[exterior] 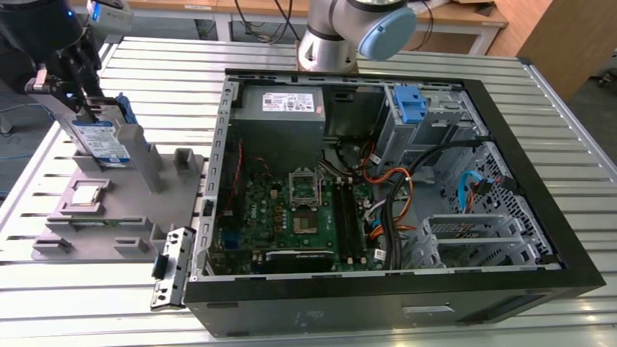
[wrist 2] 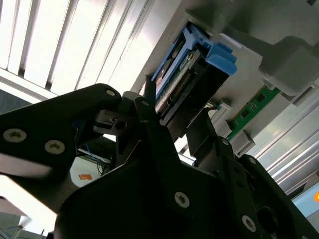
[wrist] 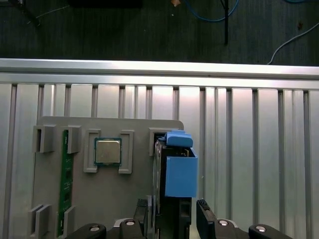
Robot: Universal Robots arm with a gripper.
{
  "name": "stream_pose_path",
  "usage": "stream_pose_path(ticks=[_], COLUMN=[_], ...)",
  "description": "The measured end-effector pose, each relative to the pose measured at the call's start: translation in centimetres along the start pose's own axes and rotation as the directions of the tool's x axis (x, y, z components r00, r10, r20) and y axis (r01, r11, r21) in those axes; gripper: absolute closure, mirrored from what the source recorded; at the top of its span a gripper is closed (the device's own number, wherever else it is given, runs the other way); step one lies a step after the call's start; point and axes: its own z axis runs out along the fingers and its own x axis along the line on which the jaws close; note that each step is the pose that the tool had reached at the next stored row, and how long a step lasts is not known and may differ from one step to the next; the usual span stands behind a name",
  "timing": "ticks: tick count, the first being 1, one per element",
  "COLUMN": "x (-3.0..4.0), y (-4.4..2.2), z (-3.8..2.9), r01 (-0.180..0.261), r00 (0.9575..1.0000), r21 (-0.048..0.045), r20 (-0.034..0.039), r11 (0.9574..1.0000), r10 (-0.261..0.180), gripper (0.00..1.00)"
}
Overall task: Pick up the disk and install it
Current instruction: 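Pick up the disk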
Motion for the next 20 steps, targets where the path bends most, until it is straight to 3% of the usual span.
stream_pose_path(ticks=[10, 11, 20], x=[0.0, 0.0, 0.07], y=[0.0, 0.0, 0.0], z=[-0.01, -0.01, -0.03], r01=[0.0, 0.0, 0.0], r00=[1.0, 1.0, 1.0], r21=[0.0, 0.0001, -0.0002], r20=[0.0, 0.0, -0.0002], r11=[1.0, 1.0, 1.0], r10=[0.0, 0.0, 0.0], gripper=[0.51, 0.58, 0.58])
